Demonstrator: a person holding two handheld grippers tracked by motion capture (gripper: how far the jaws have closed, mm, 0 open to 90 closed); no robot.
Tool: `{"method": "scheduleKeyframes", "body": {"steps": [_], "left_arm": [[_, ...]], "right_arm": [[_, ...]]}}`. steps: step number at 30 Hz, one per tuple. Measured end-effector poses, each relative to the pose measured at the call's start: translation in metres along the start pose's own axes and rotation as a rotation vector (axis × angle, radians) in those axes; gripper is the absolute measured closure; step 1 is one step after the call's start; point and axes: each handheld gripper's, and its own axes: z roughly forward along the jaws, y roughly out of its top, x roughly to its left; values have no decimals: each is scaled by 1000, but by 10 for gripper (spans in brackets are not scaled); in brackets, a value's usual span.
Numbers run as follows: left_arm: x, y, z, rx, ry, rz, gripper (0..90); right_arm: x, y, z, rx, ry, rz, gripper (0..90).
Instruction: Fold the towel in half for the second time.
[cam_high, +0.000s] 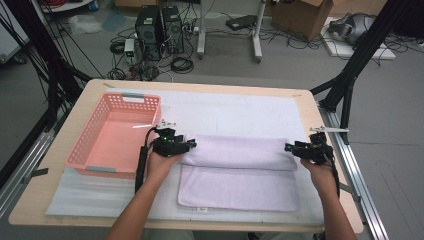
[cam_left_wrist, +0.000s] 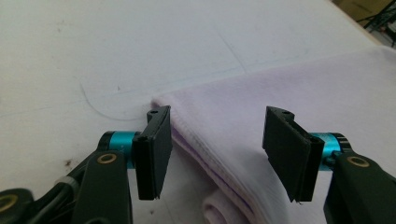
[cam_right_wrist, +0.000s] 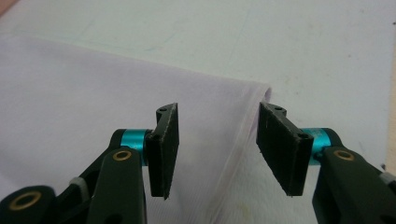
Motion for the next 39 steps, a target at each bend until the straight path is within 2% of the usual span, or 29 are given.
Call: {"method": "scheduleKeyframes", "body": {"steps": [2,4,6,8,10,11,16,20,24,26,27,31,34,37,39], "left_arm": [[0,-1,8,26,-13,3,466],[0,-3,14,46,-19,6,523],[-1,-4,15,42,0,12,589],[1,-4,14,60,-12,-2,729],[2,-4,13,68,-30,3,833],[2,-4,11,66,-31,3,844],[-4,1,-2,5,-59,11,851],[-9,3,-20,-52,-81,35,851],[-18,-3,-42,-109,-109,63,851],[-20,-5,-48,-111,-116,73,850],[-24,-13,-56,-133,-133,76,850],[-31,-35,-71,-139,-158,89,847],[-34,-52,-79,-137,-167,103,842],[-35,-63,-85,-116,-178,117,829],[-35,-68,-86,-99,-179,123,787]], "right_arm": [[-1,3,13,41,-17,7,485],[-3,2,25,77,-27,-6,527],[-4,1,32,114,-33,-14,665],[-4,1,33,111,-38,-23,828],[-5,1,31,107,-20,-32,847],[-5,1,29,101,-23,-37,850],[-3,1,11,33,-8,-40,853],[2,-3,-6,-14,3,-66,853],[9,-13,-25,-77,26,-81,854],[14,-20,-36,-111,40,-85,854],[17,-24,-42,-126,44,-89,854],[28,-43,-61,-169,58,-105,854],[35,-58,-72,-177,70,-112,854],[40,-72,-75,-163,79,-120,854],[40,-80,-73,-147,84,-111,853]]}}
